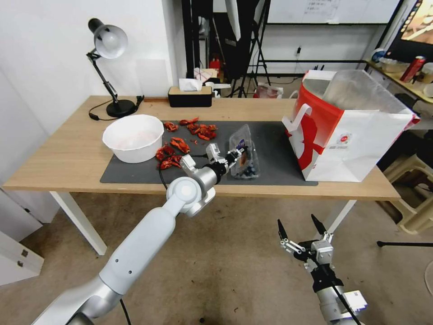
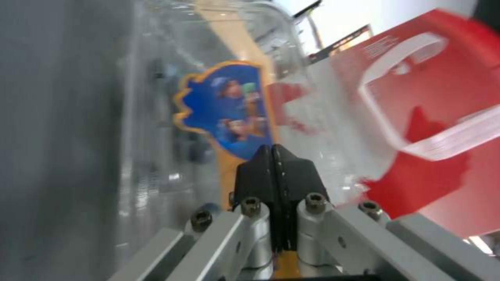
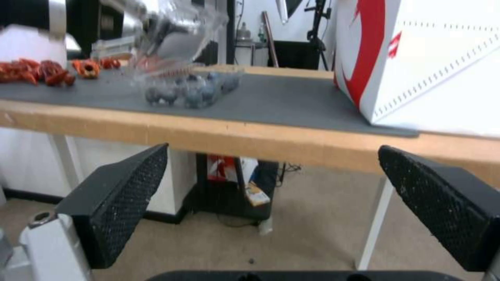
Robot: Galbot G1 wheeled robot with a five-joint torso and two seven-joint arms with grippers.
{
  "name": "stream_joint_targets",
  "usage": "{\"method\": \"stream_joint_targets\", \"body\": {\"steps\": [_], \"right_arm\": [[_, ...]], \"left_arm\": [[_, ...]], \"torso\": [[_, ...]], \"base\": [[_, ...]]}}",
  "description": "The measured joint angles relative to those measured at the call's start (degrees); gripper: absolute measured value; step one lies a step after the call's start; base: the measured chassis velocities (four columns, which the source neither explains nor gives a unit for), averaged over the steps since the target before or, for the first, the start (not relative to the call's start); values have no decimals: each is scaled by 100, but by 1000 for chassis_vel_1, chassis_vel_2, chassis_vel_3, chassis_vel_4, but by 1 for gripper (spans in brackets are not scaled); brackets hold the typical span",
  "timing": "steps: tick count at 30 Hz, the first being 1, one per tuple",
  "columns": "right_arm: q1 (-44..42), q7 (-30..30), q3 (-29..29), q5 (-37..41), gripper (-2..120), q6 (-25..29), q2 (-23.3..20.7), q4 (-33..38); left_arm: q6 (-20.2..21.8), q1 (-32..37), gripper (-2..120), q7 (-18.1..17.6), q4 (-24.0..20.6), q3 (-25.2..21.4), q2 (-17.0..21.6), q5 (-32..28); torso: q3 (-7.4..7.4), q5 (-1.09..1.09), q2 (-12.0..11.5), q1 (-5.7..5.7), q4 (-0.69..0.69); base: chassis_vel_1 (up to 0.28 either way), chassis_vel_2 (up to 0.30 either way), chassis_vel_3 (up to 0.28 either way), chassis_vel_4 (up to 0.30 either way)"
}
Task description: Close the takeout container lid, then place the container into the takeout bag.
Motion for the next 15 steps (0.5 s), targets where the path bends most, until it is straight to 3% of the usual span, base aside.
{"method": "stream_joint_targets", "body": {"steps": [11,15], "right_arm": [[144,-43,64,601,100,-369,-251,336],[281,-141,75,1733,100,-815,-445,574]], "left_arm": [[316,-96,0,-257,31,56,65,183],[345,-121,0,-309,72,94,70,257]], "torso": [[0,1,0,0,0],[0,0,0,0,0]], "base": [[0,0,0,0],[0,0,0,0]]}}
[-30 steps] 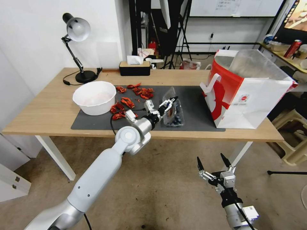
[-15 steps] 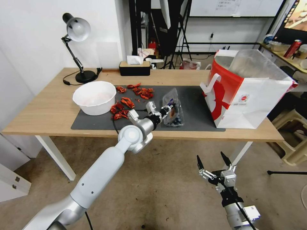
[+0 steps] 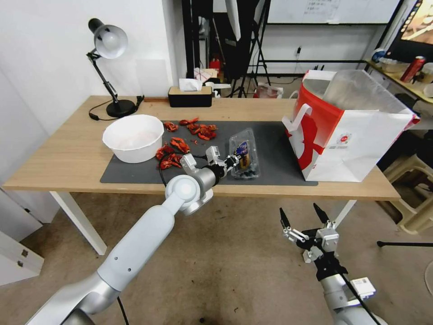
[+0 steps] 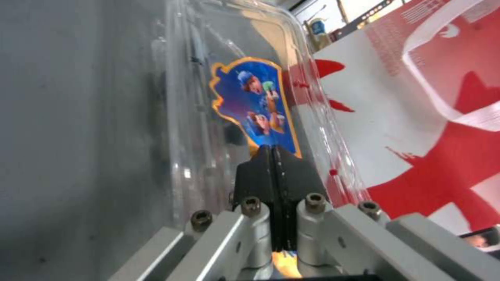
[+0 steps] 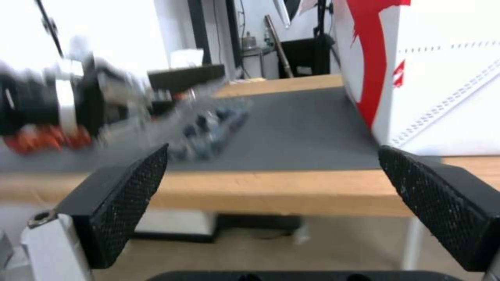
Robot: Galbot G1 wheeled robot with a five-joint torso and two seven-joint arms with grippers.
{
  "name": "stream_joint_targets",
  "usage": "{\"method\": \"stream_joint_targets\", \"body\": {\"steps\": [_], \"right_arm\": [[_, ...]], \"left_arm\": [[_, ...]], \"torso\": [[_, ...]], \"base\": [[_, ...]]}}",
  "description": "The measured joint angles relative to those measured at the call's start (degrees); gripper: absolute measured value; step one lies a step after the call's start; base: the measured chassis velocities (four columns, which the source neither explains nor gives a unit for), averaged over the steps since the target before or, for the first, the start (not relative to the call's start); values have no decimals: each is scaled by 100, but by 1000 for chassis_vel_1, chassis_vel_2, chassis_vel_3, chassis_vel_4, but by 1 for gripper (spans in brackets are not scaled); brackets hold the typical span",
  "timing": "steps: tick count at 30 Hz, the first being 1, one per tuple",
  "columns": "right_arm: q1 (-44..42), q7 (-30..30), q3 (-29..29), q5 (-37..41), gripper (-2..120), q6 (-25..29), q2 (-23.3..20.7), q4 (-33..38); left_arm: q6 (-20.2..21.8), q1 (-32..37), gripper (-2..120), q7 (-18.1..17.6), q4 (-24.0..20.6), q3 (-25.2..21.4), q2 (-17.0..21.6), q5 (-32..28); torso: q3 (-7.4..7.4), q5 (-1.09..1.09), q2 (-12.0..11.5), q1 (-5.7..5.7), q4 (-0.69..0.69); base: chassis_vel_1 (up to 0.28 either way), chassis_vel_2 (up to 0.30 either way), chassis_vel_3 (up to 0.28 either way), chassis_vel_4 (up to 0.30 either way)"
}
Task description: Close the takeout container lid, then place the container into the takeout bag.
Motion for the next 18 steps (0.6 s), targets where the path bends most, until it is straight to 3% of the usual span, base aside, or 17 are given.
{"method": "stream_joint_targets", "body": {"steps": [2,5,7,18], "right_arm": [[242,7,34,993,100,-406,-151,187],[448,62,51,1617,100,-636,-248,269],[784,202,65,2583,100,-981,-374,353],[1790,692,-226,4641,100,-1600,-578,105]], "left_arm": [[13,-17,0,-64,41,6,14,76],[39,-19,0,-121,44,15,35,129],[81,-16,0,-158,42,37,70,219],[105,-1,0,-187,10,58,86,283]], "torso": [[0,0,0,0,-1],[0,0,0,0,1],[0,0,0,0,1],[0,0,0,0,0]], "base": [[0,0,0,0],[0,0,0,0],[0,0,0,0],[0,0,0,0]]}}
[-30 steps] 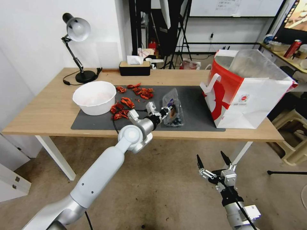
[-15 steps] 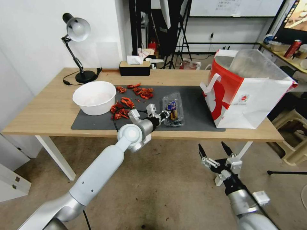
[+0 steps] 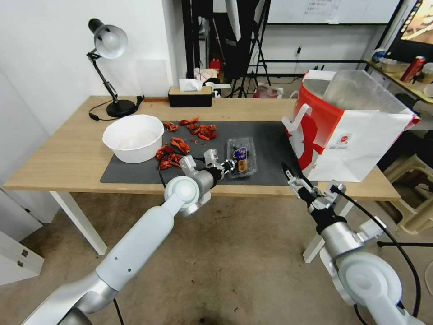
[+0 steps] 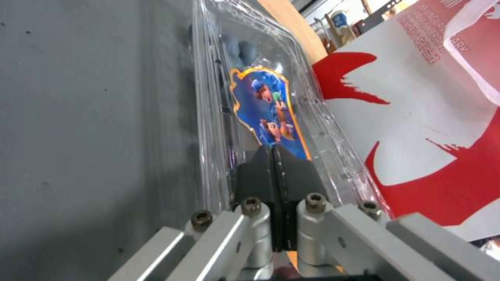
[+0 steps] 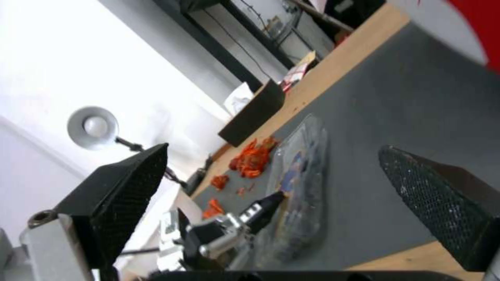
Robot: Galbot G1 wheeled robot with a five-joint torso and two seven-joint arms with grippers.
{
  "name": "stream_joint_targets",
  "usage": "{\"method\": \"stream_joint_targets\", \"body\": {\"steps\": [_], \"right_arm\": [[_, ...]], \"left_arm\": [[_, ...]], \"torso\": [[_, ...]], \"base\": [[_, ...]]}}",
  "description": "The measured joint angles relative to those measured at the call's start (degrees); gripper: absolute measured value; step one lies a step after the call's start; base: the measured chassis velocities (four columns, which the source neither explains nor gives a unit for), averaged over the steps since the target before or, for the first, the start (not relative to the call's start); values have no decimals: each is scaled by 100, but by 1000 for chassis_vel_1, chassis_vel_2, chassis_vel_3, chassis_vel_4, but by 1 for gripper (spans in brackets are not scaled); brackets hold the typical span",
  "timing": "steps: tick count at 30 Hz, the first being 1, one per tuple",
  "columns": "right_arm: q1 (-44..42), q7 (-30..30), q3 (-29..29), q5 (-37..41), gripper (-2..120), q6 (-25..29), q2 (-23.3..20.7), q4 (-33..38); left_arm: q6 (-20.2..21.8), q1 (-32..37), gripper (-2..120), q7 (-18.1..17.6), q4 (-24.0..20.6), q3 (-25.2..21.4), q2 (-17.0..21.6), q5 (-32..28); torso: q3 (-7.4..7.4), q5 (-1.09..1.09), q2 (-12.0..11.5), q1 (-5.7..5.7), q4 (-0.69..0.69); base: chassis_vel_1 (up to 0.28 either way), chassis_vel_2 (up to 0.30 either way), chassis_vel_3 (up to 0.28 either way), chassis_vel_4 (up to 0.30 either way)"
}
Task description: Close the takeout container lid, then place the container into the takeout bag.
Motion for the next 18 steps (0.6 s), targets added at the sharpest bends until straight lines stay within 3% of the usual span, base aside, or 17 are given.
{"method": "stream_joint_targets", "body": {"steps": [11,12,18], "right_arm": [[870,588,-234,797,100,-404,-20,-348],[1290,939,-400,955,100,-573,-9,-521],[2075,1579,-889,1073,100,-894,80,-940]], "left_arm": [[0,-62,0,-8,18,9,-3,0],[-1,-101,0,-5,57,33,-7,-1],[-10,-106,0,8,70,33,-1,-5]], "torso": [[0,0,0,1,1],[0,-1,0,1,0],[1,0,0,0,0]], "base": [[0,0,0,0],[0,0,0,0],[0,0,0,0]]}}
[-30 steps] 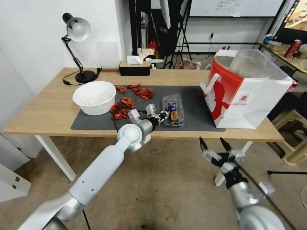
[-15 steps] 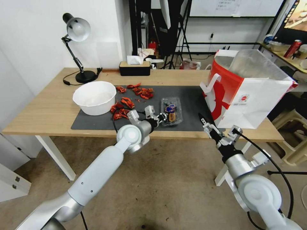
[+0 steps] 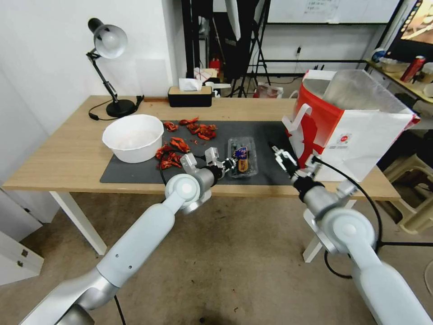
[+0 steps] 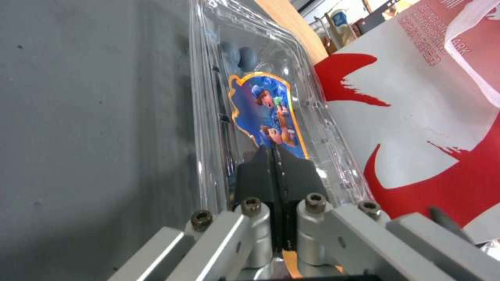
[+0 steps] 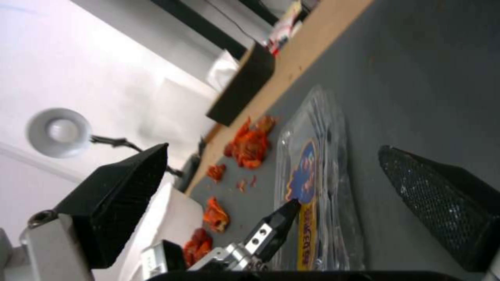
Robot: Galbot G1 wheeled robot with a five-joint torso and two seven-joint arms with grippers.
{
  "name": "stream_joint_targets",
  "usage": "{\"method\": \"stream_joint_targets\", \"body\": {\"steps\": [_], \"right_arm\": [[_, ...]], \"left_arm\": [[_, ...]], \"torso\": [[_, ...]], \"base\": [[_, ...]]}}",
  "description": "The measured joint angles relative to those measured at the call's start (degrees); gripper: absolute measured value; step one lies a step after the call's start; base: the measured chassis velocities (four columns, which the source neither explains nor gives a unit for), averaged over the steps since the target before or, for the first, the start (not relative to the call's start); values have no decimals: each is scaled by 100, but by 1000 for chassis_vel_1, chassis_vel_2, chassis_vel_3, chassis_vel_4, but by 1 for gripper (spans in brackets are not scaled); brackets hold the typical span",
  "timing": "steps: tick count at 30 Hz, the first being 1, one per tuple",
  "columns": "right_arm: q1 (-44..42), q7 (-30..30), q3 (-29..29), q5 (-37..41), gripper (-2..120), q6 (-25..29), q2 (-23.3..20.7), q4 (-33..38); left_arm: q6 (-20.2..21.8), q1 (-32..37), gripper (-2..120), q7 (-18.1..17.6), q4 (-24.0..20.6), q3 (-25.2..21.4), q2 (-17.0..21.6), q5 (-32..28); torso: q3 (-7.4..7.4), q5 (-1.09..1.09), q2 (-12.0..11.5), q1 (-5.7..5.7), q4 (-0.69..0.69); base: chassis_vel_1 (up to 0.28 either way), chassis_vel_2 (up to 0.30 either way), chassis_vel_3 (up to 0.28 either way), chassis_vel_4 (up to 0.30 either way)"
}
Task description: Close the takeout container lid, then place the container into the takeout bag.
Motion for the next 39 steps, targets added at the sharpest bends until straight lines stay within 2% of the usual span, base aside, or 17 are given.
{"method": "stream_joint_targets", "body": {"steps": [8,13,21,36,39], "right_arm": [[799,500,-471,51,100,-383,49,-533],[1084,658,-551,63,100,-560,24,-730],[1423,979,-745,92,100,-1129,-26,-1015],[1816,1207,-1041,97,98,-1390,106,-1333],[1898,1348,-1087,103,94,-1468,122,-1379]], "left_arm": [[-15,17,0,-2,4,-30,5,1],[-23,40,0,-3,1,-47,-7,25],[-28,57,0,-1,7,-73,-42,72],[-38,73,0,11,-4,-80,-46,95],[-39,75,0,12,-11,-82,-40,96]], "torso": [[0,0,0,-1,0],[0,-1,0,-1,0],[0,0,0,-1,0],[-1,0,0,0,0],[-1,0,0,-1,0]], "base": [[0,0,0,0],[0,0,0,0],[0,0,0,0],[0,0,0,0],[0,0,0,0]]}}
